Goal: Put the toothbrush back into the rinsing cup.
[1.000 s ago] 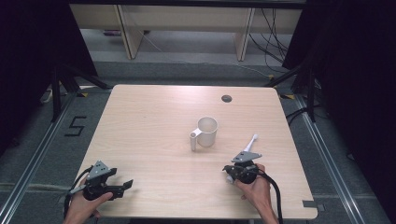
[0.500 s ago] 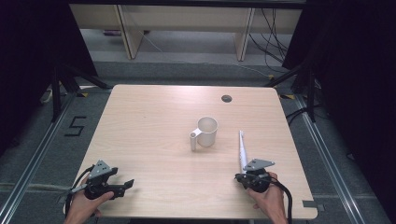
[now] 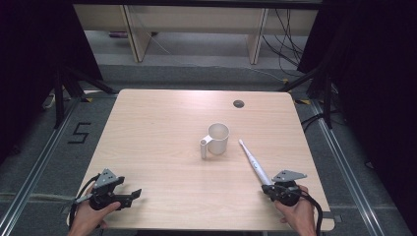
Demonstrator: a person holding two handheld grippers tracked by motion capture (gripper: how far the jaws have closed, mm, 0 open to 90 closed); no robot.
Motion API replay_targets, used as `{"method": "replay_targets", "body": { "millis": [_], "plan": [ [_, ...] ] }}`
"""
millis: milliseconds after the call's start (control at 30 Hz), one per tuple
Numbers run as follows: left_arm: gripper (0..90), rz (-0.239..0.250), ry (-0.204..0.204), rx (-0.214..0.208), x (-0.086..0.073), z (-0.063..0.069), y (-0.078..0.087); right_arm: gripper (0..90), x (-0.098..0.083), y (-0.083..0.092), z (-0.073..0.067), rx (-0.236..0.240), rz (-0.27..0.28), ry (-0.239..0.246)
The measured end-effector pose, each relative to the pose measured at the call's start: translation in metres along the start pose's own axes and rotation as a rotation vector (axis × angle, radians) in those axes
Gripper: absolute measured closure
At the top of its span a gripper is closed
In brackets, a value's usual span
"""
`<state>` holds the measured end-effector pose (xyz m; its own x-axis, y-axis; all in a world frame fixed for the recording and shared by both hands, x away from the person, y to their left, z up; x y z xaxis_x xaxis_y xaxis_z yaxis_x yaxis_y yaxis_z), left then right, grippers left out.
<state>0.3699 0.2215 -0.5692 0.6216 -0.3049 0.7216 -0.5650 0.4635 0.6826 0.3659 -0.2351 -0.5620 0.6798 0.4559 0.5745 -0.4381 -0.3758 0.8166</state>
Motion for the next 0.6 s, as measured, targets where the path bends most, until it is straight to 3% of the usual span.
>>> {"method": "replay_targets", "body": {
  "millis": [167, 200, 233, 367, 533, 567, 600],
  "plan": [
    [15.7, -0.003, -0.002, -0.001, 0.0, 0.0, 0.0, 90.0, 0.0, 0.002, 0.005, -0.01, 0.002, 0.007],
    [15.7, -0.006, -0.001, 0.0, -0.001, 0.0, 0.001, 90.0, -0.001, 0.003, 0.001, -0.001, -0.009, -0.033],
    [15.8, -0.031, -0.029, 0.003, -0.003, -0.002, 0.002, 90.0, -0.001, 0.004, 0.001, 0.002, -0.01, -0.031],
    [15.7, -0.036, -0.021, 0.007, -0.003, -0.003, 0.003, 89.7, 0.006, 0.007, -0.002, 0.005, 0.008, 0.004],
    [15.7, 0.004, 0.01, 0.0, -0.001, 0.0, 0.002, 79.7, 0.02, 0.011, -0.004, -0.026, 0.01, 0.028],
    [15.7, -0.029, -0.019, 0.006, -0.004, -0.003, 0.005, 76.9, 0.022, 0.011, -0.005, -0.03, 0.003, 0.022],
    [15.8, 0.001, 0.011, 0.003, -0.001, -0.001, 0.003, 73.0, 0.024, 0.013, -0.006, -0.031, -0.011, 0.008]
  ]
}}
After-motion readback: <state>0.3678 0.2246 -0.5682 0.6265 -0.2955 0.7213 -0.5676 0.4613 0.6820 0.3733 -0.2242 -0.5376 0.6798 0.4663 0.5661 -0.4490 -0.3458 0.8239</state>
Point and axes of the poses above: each handheld gripper's, and its own axes: y roughly backward along the jaws, x roughly out of its top, z roughly to its right, the point moved 9 cm from there along -y, roughly forward along the jaws, and after that the axes turned 5 degrees about -z, right-handed, at the moved point
